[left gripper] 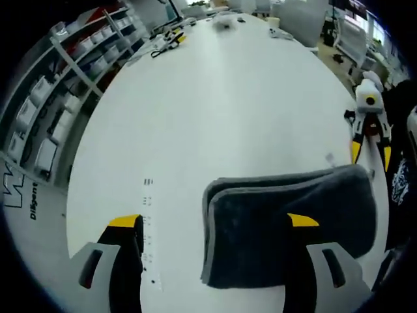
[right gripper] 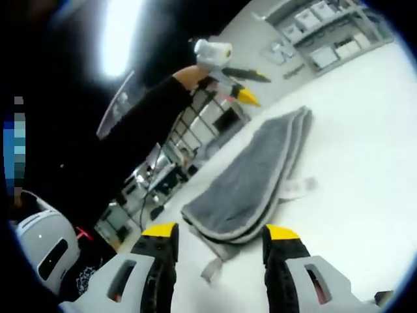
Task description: Open the folded towel by lifting each exposed corner and separating the folded layers until the towel lies flat within the target outline without major curled edges
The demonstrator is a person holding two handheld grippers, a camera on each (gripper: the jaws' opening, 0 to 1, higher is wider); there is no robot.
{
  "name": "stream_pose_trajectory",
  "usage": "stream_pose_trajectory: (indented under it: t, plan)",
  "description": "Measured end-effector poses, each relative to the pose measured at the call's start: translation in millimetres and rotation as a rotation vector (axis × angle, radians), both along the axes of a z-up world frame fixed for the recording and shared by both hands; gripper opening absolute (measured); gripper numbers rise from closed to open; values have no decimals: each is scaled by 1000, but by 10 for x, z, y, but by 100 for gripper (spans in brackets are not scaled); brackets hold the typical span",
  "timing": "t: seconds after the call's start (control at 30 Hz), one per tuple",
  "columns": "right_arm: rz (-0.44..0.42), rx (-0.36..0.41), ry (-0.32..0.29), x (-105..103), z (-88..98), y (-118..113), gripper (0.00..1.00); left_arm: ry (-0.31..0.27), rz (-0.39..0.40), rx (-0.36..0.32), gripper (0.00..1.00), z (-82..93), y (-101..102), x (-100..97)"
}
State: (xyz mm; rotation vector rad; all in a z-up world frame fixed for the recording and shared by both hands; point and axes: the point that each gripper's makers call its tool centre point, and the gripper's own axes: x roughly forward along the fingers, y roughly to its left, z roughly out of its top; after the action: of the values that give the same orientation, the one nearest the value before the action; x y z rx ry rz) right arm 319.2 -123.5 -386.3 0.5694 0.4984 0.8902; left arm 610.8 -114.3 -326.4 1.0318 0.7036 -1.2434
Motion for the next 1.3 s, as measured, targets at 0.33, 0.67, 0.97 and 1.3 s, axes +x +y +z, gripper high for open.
stream_pose_trajectory:
  t: [0.33,0.67,0.97,1.3]
  plan:
    - [4,17,8,-36,18,23,49,49,-9,34,86,-67,-23,6]
    - [-22,32,51,49,-11,-46,42,33,0,60,83,-184,-11,144]
    - [-40,18,97,24,-56,-20,36,14,-13,80,77,-325,-84,290]
    - [-38,5,94,56,-73,-34,33,70,-53,60,57,-461,-209,297]
